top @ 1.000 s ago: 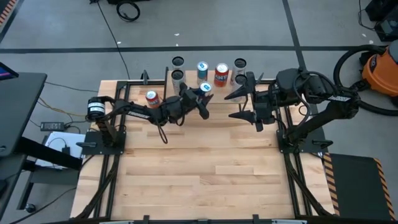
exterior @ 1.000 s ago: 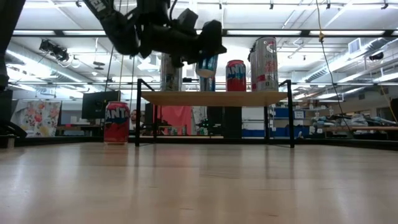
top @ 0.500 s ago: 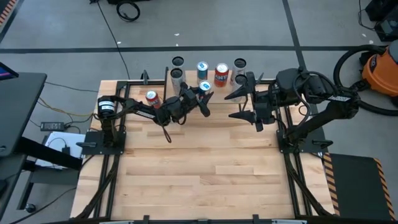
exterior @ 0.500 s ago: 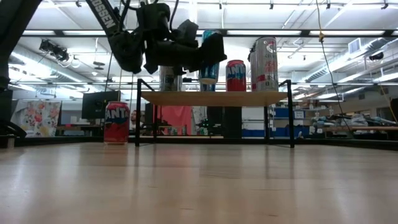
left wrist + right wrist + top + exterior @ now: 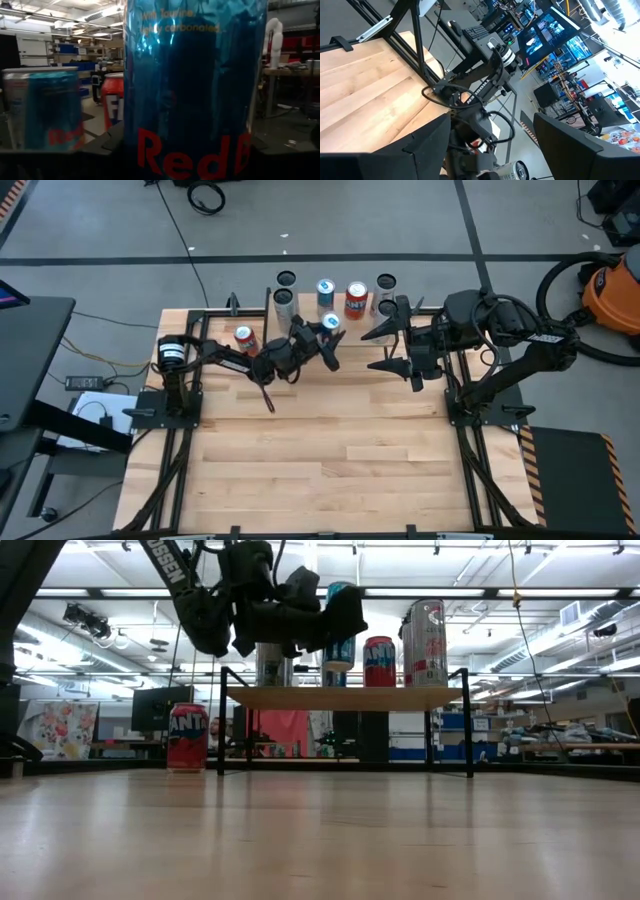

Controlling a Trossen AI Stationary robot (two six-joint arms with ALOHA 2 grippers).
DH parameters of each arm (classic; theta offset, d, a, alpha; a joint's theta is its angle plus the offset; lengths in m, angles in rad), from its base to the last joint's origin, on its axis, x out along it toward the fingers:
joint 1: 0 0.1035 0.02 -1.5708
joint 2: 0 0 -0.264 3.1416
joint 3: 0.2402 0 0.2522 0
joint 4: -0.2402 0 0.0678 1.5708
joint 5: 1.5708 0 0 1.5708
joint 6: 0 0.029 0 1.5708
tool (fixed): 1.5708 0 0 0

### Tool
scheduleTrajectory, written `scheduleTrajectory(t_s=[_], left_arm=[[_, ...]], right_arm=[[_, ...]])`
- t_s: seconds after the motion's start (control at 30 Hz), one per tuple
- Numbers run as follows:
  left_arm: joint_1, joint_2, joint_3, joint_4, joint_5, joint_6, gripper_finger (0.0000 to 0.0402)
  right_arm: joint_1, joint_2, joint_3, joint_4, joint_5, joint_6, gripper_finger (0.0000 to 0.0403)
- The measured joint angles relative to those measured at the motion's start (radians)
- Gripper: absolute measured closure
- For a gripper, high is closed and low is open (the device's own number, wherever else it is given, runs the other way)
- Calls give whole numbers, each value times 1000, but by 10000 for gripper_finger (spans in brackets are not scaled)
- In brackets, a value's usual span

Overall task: Place canned beverage on shelf
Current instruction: Put the blue soda can on the shelf aligned with the other blue soda can

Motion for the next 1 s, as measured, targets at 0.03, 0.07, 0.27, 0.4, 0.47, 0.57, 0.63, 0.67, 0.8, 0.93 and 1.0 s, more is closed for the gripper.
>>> scheduleTrajectory(t_s=[0.03,0.07,0.27,0.4,0.47,0.57,0.63,0.67,0.8,0.93,1.0], left_arm=[[-8,0,0,4,-11,5,179],[-14,0,0,7,-25,5,179],[-50,25,1,68,-159,3,179],[-63,69,2,149,-296,4,179],[-61,96,7,186,-297,19,179],[-61,123,61,198,-294,87,179],[-65,135,106,152,-292,140,179],[-68,138,123,127,-297,159,179],[-82,138,177,78,-383,199,179],[-96,137,185,52,-445,221,179],[-101,137,184,54,-457,185,179]], right_arm=[[0,0,0,0,0,0,108],[0,0,0,0,0,0,108],[0,0,0,0,0,0,108],[0,0,0,1,-19,6,108],[0,0,0,1,-39,16,108],[0,0,0,0,-53,18,108],[0,0,0,0,-53,19,108],[0,0,0,-1,-52,22,108],[0,0,0,-1,-53,25,108],[0,0,0,-1,-53,26,108],[0,0,0,-1,-53,26,108]])
